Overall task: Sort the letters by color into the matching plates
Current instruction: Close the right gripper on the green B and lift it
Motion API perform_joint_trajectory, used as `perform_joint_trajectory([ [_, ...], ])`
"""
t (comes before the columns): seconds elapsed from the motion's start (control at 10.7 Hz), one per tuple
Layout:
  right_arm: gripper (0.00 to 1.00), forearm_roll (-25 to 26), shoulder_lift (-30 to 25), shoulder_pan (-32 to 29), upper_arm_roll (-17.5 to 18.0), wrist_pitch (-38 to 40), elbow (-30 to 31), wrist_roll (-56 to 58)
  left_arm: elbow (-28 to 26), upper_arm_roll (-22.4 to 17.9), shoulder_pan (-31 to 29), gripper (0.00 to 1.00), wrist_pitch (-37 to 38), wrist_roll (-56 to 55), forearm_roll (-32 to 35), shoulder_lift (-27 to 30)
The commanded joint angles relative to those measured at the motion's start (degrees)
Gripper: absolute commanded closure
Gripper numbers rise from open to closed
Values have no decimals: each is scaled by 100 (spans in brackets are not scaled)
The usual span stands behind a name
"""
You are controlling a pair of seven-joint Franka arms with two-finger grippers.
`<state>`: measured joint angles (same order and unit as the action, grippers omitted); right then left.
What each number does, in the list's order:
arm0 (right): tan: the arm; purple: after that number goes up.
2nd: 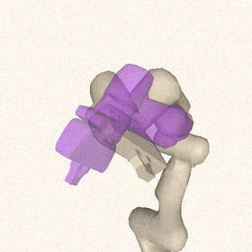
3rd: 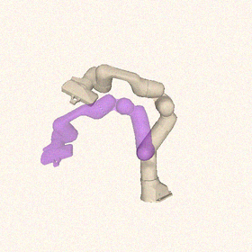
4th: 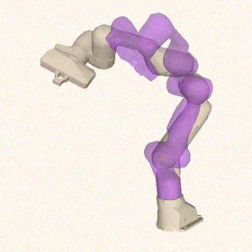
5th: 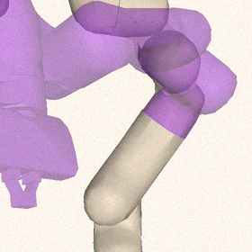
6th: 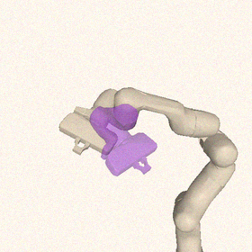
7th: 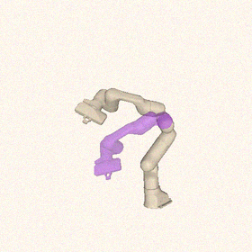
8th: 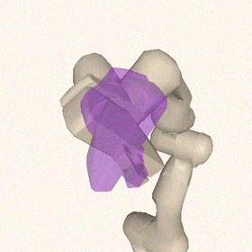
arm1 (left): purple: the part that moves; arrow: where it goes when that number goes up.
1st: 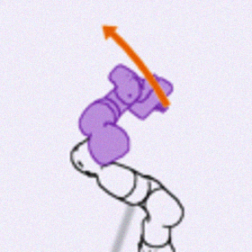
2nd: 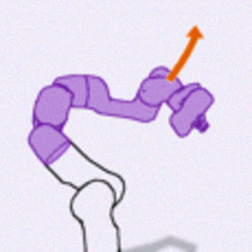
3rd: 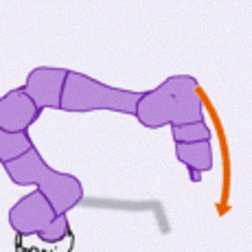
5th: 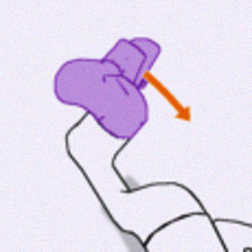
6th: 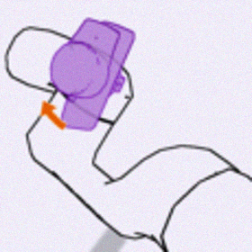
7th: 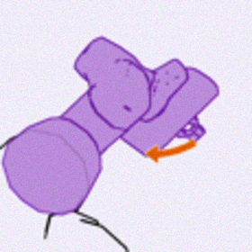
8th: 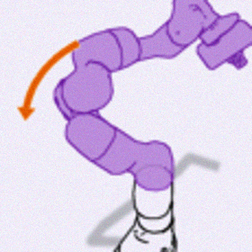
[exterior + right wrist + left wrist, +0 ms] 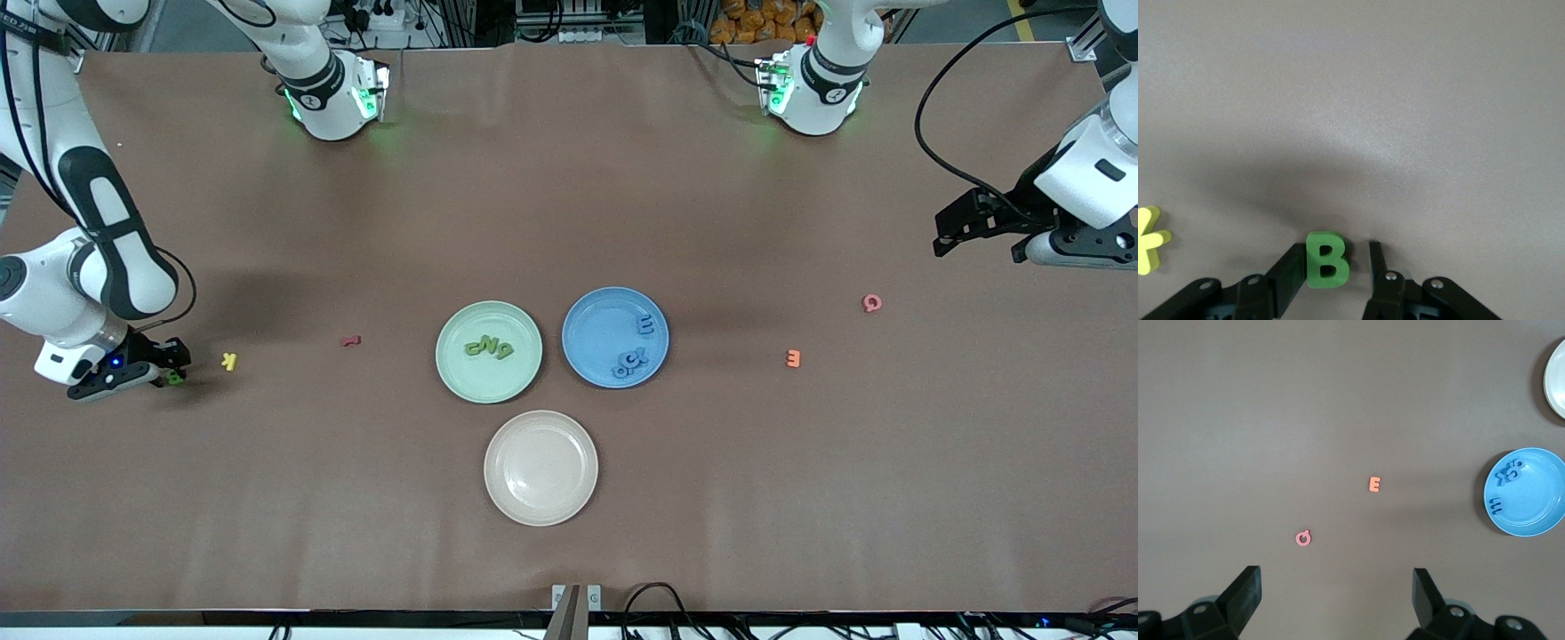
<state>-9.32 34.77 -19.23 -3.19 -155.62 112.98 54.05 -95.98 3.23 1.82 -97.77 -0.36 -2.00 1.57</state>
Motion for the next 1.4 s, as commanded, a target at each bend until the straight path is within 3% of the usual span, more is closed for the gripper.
perform_joint_trajectory([
  [0.0,60,-140,144,-54,55,-179,13,194,-78,28,-32,0,-67,-8,42,97],
  [0.84,72,-114,135,-37,64,-162,-48,202,-78,28,-41,0,-111,115,42,80],
  [1.3,72,-114,82,-37,64,-92,-162,167,-70,28,-32,0,-111,115,42,97],
])
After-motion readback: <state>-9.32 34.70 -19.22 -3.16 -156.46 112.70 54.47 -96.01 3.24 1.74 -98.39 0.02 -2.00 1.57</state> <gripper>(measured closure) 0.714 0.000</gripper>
